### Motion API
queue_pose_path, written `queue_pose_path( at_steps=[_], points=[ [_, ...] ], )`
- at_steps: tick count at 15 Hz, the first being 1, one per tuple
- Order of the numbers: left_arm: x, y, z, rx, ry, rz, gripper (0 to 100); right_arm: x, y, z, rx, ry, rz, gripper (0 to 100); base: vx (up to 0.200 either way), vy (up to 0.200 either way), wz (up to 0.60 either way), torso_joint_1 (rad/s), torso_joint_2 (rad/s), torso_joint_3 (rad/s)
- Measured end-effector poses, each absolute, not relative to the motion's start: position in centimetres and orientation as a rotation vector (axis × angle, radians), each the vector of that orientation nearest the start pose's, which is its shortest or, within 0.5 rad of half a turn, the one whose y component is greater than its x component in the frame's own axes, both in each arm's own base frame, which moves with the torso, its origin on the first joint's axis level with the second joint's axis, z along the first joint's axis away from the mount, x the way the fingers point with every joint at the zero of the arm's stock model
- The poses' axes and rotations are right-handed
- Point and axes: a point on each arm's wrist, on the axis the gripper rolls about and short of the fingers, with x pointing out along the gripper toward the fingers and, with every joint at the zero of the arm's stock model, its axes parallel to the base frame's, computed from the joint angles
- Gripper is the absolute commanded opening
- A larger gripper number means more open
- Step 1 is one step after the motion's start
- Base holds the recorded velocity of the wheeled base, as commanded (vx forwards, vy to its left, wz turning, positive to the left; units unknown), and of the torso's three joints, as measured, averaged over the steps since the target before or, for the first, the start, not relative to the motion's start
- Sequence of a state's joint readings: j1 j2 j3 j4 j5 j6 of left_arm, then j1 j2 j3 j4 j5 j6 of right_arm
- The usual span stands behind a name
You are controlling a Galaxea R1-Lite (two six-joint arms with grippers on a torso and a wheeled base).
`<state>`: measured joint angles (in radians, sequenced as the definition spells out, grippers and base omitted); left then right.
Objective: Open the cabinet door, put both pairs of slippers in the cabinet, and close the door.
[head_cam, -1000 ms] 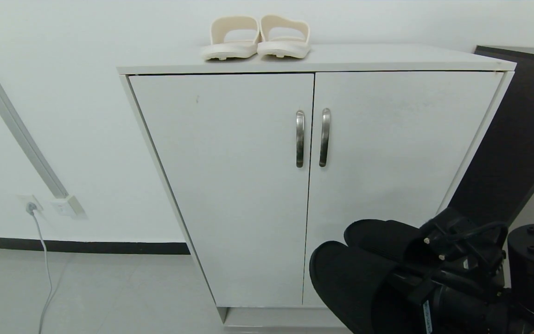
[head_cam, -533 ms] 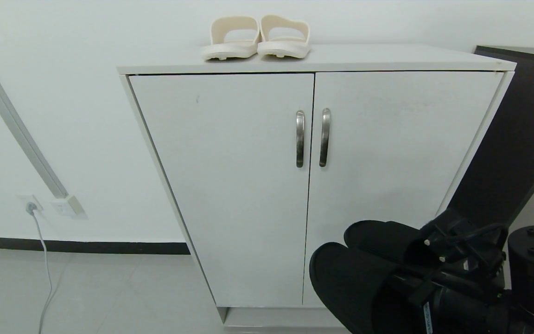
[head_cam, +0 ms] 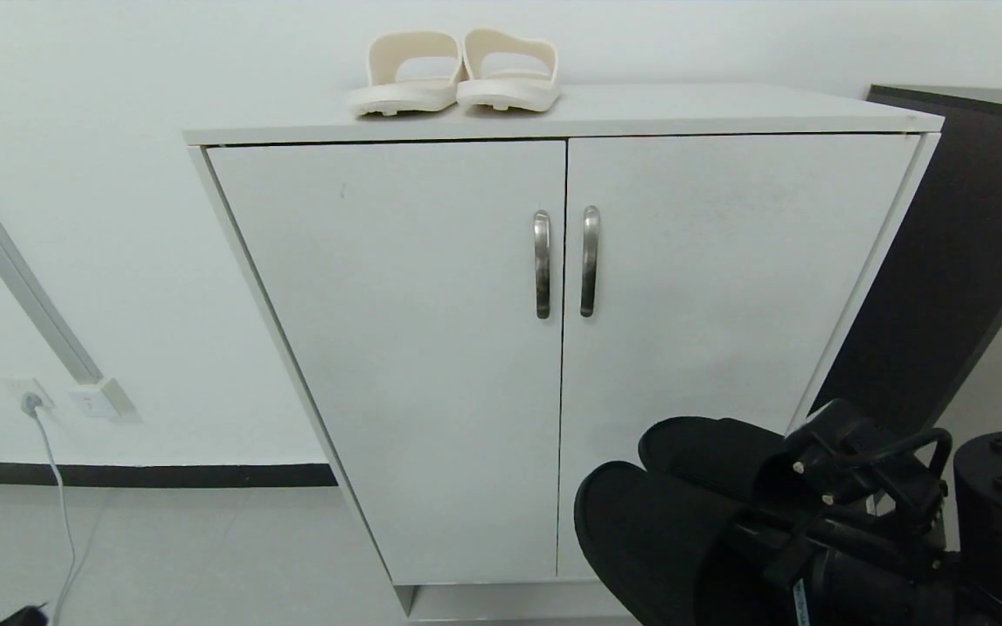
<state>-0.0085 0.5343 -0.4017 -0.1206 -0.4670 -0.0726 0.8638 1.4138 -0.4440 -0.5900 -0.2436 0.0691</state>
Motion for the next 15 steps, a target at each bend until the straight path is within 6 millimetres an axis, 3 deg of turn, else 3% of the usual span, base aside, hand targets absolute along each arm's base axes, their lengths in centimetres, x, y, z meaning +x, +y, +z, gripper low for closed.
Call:
queue_pose_path(
  at_steps=[7,15],
  points=[
    [8.3,-3.2,22.1,-0.081,0.116,-0.726,100,13.5,15.9,15.5,-0.146,0.354,0.629,0,0.0,0.0,0.0,0.0,0.0,0.0],
    [13.6,-10.7,27.9,-0.13,0.14,-0.979,100,13.6,16.1,15.4,-0.149,0.36,0.63,0,0.0,0.0,0.0,0.0,0.0,0.0]
  ],
)
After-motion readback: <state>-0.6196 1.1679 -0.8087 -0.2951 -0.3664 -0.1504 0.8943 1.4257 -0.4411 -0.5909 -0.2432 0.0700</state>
